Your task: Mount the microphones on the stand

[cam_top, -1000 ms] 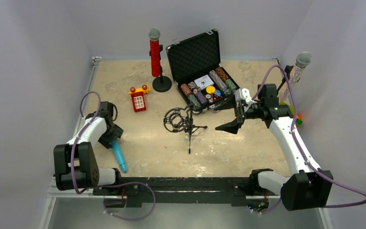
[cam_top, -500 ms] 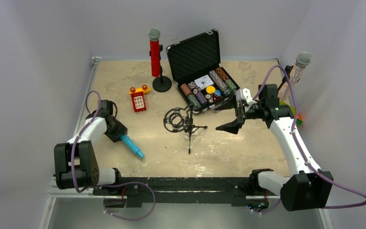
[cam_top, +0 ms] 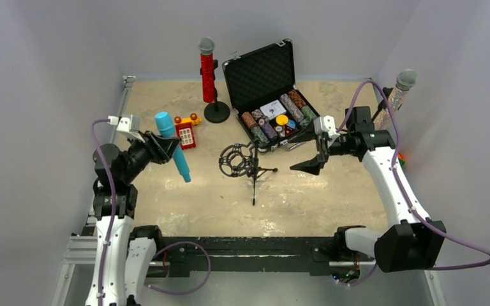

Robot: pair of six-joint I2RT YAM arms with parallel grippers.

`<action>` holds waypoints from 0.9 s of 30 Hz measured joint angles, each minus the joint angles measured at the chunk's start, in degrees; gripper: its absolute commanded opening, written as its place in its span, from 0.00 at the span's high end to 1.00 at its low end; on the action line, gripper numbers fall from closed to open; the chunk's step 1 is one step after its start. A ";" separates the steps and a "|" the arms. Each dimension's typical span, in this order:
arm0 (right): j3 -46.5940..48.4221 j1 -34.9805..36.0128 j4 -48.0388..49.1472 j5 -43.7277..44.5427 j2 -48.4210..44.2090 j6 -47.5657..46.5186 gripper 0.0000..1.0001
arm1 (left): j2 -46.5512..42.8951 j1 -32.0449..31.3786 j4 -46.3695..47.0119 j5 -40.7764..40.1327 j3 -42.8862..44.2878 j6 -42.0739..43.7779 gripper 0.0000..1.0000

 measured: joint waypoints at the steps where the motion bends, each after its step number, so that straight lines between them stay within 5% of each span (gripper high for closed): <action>1: 0.87 0.00 -1.60 0.02 0.76 -1.77 0.15 | -0.55 -0.35 2.56 2.45 0.50 -0.09 1.00; 13: 6.19 0.02 -13.99 2.05 3.93 -12.28 0.15 | 4.79 -14.99 32.20 19.06 21.73 -7.63 1.00; 27: 6.49 0.04 -12.52 4.98 0.20 -7.89 0.15 | 11.96 -30.67 43.41 11.17 16.24 -4.85 1.00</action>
